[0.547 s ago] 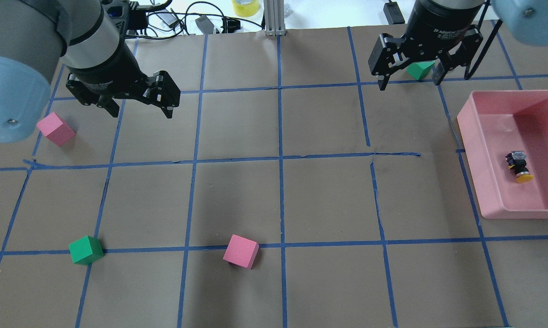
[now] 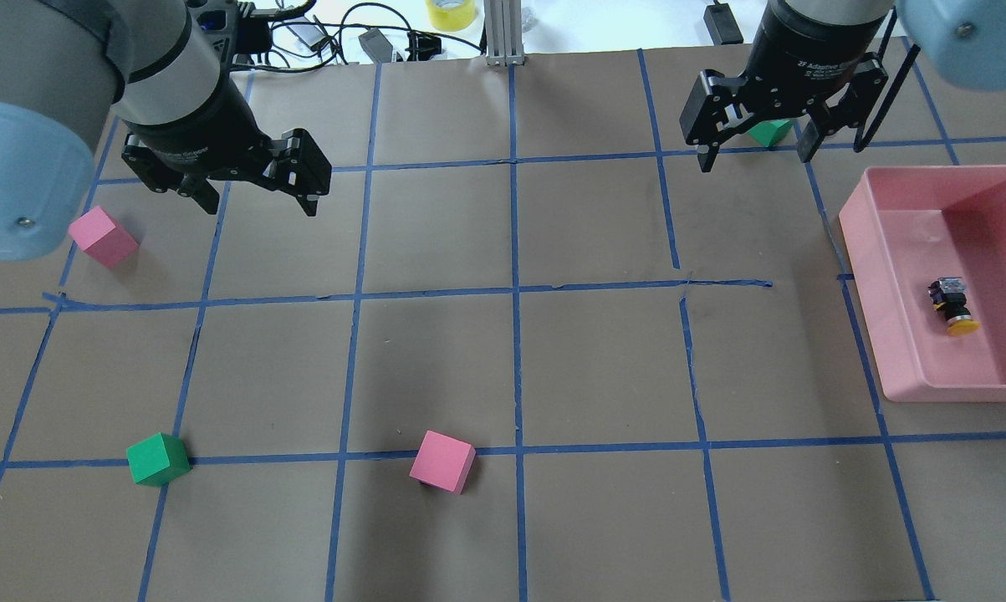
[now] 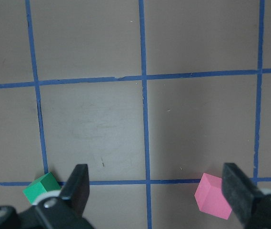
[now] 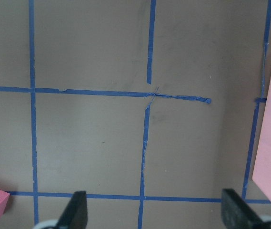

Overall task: Align button upright
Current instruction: 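Move the right gripper over the pink bin above the black button switch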

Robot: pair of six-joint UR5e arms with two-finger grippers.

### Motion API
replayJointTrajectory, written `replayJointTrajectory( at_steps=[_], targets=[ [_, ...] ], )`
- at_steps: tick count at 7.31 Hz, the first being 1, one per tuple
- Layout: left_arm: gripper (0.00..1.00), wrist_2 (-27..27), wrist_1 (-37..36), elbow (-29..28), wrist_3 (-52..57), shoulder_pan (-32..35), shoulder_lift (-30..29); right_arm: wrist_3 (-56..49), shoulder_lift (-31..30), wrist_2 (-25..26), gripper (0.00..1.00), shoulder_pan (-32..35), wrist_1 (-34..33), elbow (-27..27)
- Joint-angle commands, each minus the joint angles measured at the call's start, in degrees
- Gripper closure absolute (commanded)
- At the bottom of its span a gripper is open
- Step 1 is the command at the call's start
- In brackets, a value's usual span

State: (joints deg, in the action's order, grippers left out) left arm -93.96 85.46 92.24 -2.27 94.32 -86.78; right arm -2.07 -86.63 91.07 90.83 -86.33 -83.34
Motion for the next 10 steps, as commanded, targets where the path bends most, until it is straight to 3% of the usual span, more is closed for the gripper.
replayJointTrajectory(
  at_steps=[1,4,6,8,10],
  targets=[
    [0.00,-0.9,0.0,-0.7,0.0,-0.1,-0.1,-0.8,0.5,-0.7,0.00,-4.5,-0.6,0.4],
    [0.00,-1.0,0.0,-0.7,0.0,-0.1,-0.1,-13.4,4.3,-0.5,0.00,-20.7,-4.8,-1.6],
    [0.00,-0.4,0.0,-0.4,0.0,-0.2,-0.1,-21.2,7.2,0.2,0.00,-28.5,-16.2,-7.0],
    [0.00,-0.5,-0.1,-0.3,0.0,-0.2,-0.1,-25.3,8.6,-0.5,0.00,-32.9,-27.2,-13.2],
    [0.00,-0.8,-0.1,0.0,0.0,-0.2,-0.1,-27.3,9.5,-0.6,0.00,-35.4,-29.9,-15.3]
  ],
)
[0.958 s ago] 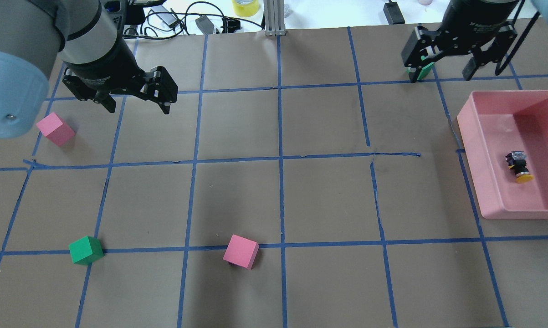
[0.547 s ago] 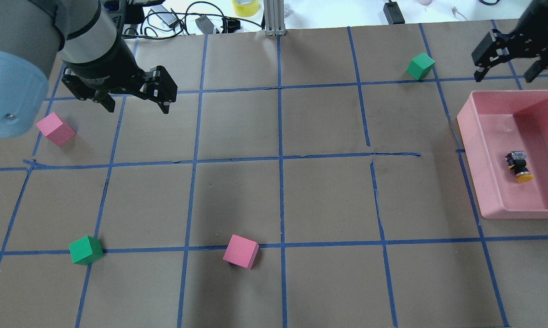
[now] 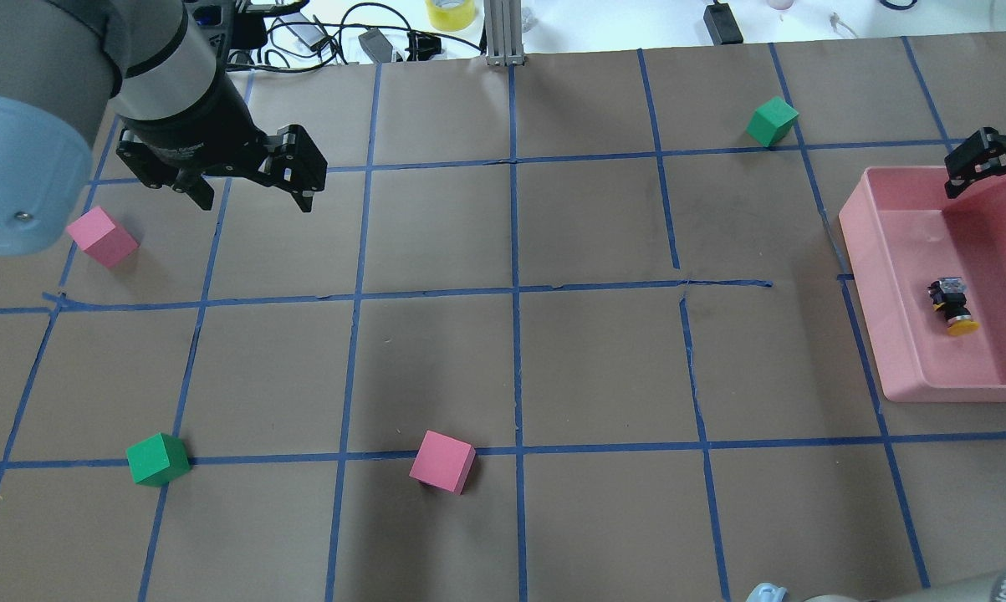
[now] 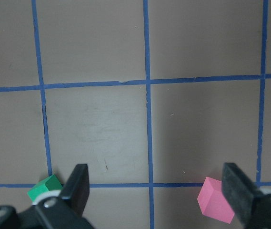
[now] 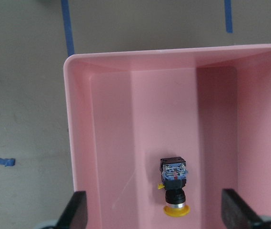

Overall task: Align button upright
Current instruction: 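Move the right gripper over the pink bin above the black button switch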

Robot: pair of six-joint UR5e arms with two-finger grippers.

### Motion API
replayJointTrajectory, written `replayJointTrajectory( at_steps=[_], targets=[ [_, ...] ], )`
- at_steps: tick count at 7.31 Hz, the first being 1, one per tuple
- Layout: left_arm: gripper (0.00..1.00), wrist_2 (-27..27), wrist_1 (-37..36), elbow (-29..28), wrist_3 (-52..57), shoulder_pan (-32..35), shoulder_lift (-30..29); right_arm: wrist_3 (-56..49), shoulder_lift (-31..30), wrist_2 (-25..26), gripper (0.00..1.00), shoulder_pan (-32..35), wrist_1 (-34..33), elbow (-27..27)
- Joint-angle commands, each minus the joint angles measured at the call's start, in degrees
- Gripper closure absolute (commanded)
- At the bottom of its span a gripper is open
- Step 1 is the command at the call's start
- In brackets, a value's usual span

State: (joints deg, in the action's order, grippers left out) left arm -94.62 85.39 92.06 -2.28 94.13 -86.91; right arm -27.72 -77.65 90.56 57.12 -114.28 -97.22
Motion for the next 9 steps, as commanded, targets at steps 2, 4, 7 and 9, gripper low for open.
replayJointTrajectory(
  at_steps=[2,4,7,9],
  targets=[
    [0.00,-0.1,-0.1,0.3,0.0,0.1,0.1,-2.0,1.6,-0.1,0.00,-2.5,-3.1,-1.6],
    [0.00,-0.2,-0.1,0.3,0.0,0.1,0.1,-3.3,1.7,-0.2,0.00,-3.5,-3.3,-2.3],
    [0.00,-0.2,-0.1,0.3,0.0,0.1,0.1,-3.4,4.0,0.0,0.00,-3.8,-9.7,-6.4],
    [0.00,-0.2,-0.1,0.3,0.1,0.1,0.1,-3.3,4.4,-0.6,0.00,-3.8,-13.2,-9.1]
  ],
)
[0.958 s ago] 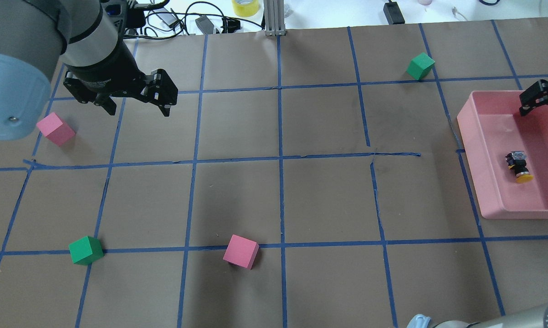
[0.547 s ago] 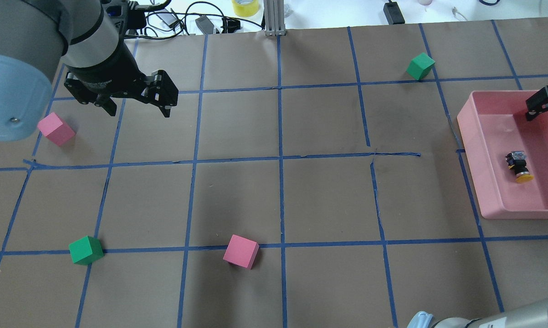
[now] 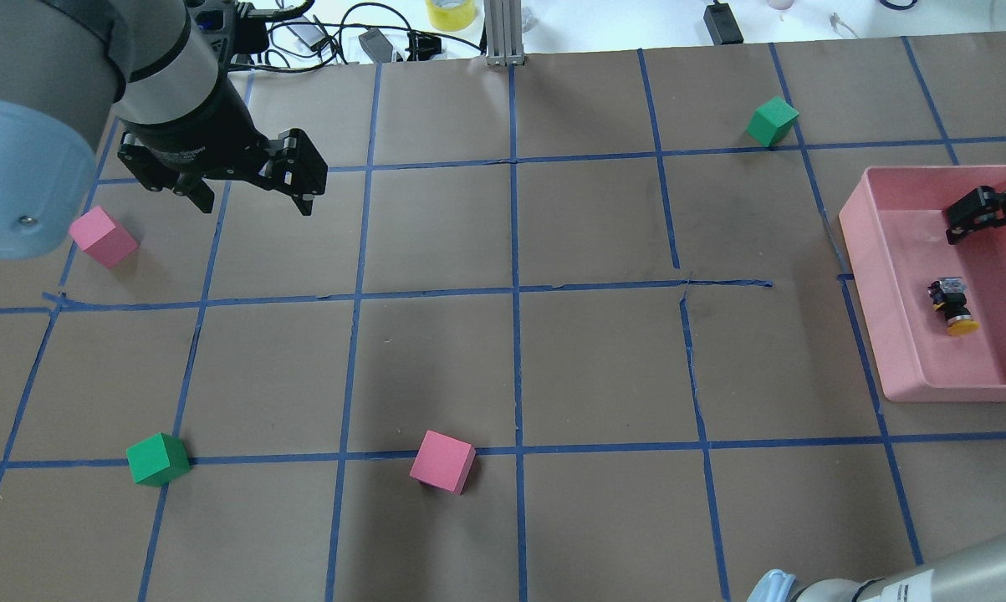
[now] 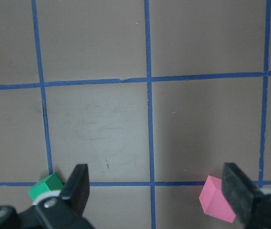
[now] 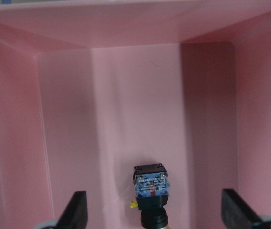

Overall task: Align button upright
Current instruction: 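Lower the right gripper into the bin and close on the button switch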

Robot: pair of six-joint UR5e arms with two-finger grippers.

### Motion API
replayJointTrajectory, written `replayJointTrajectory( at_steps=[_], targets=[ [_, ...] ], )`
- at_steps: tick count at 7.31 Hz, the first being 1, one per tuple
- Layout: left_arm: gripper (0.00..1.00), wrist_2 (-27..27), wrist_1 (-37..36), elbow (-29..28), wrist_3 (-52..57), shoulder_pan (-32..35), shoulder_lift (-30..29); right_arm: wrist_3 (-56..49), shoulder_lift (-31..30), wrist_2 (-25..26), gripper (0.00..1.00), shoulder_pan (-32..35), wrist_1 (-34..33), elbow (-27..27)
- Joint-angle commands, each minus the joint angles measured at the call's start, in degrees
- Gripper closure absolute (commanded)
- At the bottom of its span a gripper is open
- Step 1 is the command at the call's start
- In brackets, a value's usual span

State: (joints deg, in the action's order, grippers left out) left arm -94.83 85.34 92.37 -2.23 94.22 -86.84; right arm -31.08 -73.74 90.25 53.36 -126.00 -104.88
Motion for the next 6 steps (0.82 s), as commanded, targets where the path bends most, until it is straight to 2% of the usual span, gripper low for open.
replayJointTrajectory(
  at_steps=[1,6],
  targets=[
    [0.00,0.0,0.0,0.0,-0.1,0.0,0.0,0.1,1.5,-1.5,0.00,0.0,-1.9,-1.5],
    [0.00,0.1,-0.1,0.0,0.0,-0.1,0.1,0.1,4.6,-1.7,0.00,-1.1,-2.7,-1.6]
  ],
)
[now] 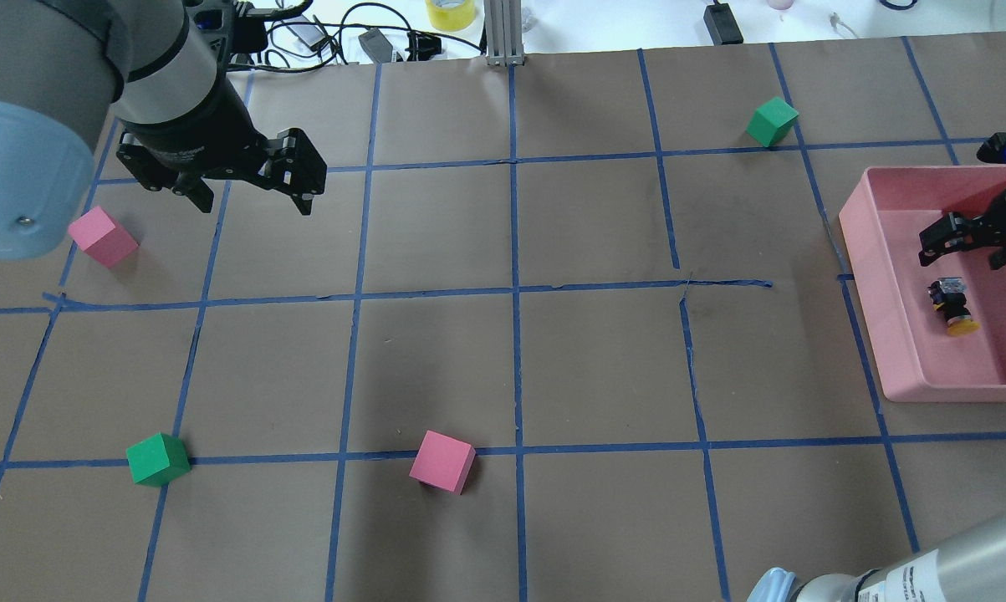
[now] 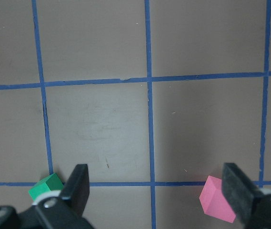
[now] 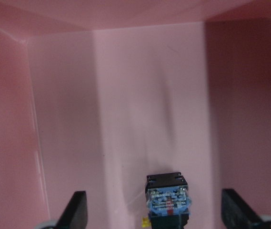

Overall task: Align button upright
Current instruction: 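Lower the right gripper into the bin and close on the button switch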

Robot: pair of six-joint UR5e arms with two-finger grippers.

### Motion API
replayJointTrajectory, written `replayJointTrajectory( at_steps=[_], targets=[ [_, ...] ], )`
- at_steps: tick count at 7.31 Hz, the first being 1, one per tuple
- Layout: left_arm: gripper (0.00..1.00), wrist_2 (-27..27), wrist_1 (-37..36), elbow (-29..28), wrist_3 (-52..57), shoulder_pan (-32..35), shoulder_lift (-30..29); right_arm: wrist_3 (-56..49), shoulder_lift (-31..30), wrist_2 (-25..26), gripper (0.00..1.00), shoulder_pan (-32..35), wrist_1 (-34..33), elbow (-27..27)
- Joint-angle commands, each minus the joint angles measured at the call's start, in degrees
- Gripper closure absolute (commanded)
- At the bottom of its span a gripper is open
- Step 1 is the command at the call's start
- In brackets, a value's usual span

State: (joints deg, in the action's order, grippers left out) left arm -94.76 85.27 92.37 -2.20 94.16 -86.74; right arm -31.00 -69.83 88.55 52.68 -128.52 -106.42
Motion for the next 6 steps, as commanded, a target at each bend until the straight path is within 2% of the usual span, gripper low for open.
replayJointTrajectory(
  at_steps=[1,3,6],
  targets=[
    [0.00,-0.1,0.0,0.0,0.0,0.1,0.0,0.0,0.8,0.0,0.00,-0.5,-0.1,0.0],
    [0.00,-0.1,0.0,0.0,0.0,0.1,0.0,0.0,1.1,0.0,0.00,-0.8,-1.3,-2.2],
    [0.00,-0.1,0.0,0.0,0.0,0.0,0.0,0.0,1.1,0.0,0.00,-1.2,-1.3,-2.4]
  ],
)
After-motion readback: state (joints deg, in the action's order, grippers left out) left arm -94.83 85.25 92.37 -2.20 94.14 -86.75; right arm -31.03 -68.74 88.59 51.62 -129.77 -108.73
